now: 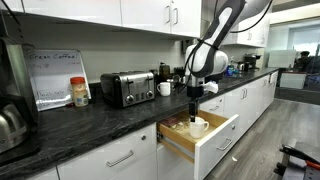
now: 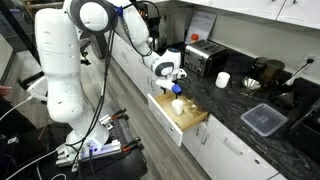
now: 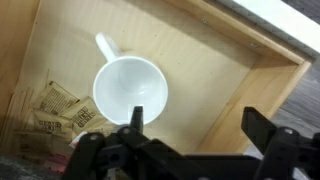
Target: Open the drawer then remove the cup from the drawer
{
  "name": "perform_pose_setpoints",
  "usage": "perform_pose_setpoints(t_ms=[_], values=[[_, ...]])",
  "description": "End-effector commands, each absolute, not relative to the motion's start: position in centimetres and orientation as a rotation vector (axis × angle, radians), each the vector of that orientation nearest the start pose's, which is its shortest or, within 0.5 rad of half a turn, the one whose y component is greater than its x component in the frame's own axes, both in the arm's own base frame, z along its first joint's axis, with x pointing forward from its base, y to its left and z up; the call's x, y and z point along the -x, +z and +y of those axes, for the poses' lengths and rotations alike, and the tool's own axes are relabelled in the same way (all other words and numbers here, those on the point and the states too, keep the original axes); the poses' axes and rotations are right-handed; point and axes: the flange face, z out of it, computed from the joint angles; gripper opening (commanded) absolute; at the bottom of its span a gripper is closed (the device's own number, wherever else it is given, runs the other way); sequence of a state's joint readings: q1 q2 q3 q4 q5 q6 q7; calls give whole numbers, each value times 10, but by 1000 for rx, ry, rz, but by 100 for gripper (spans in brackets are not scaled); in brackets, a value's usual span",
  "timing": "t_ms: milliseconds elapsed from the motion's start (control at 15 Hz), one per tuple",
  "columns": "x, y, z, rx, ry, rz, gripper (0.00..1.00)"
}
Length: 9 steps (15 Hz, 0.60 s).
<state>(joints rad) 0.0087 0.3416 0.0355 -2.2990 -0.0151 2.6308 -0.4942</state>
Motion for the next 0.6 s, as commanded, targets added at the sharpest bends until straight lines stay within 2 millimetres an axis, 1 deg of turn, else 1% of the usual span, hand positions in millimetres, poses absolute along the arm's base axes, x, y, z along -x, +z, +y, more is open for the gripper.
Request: perform_pose_setpoints(t_ms=[0, 200, 533], values=[[-527, 199, 24, 3017, 14, -850, 100], [-525, 190, 22, 3019, 0, -854, 100], [-524, 183, 16, 3030, -25, -869, 100]])
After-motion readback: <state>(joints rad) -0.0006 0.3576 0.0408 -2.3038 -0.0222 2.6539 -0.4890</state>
